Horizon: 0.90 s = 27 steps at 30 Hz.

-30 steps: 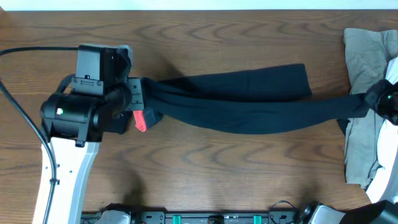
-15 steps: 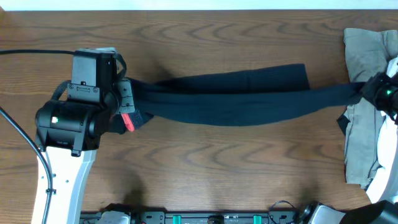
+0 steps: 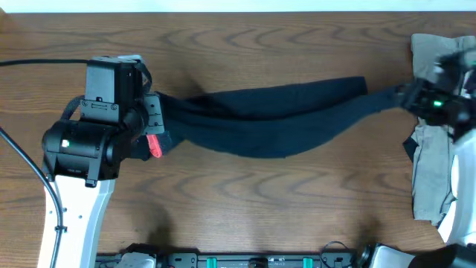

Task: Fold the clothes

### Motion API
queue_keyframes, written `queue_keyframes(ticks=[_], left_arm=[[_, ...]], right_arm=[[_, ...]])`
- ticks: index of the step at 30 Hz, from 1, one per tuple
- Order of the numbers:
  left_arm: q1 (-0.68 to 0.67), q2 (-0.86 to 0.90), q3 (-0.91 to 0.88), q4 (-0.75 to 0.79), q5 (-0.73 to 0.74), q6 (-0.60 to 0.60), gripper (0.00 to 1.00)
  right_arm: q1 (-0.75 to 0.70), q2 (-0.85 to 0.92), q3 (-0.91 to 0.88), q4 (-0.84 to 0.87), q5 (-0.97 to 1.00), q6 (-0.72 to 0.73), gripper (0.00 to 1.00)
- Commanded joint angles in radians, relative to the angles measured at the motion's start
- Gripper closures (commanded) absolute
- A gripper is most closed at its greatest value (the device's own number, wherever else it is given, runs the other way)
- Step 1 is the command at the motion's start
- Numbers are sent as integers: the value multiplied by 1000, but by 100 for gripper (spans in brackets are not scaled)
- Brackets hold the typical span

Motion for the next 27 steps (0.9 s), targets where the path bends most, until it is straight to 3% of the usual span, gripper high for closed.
queue_keyframes(ticks=[1, 2, 4, 9, 22, 27], left_arm=[[-2, -12, 25, 5, 57, 10, 94], [-2, -12, 25, 3, 58, 10, 94], [-2, -12, 25, -7, 56, 10, 94], [-2, -12, 25, -60, 57, 9, 93], [-2, -42, 25, -317, 56, -48, 94], [-1, -38, 25, -256, 15, -48, 94]], right_arm=[[82, 3, 0, -7, 93, -8, 44], [92, 3, 0, -13, 172, 33, 51], [89, 3, 0, -17, 261, 68, 55], [28, 4, 0, -24, 313, 68, 71], [-49, 3, 0, -13, 301, 64, 75], [-50, 13, 0, 89, 154, 69, 80]])
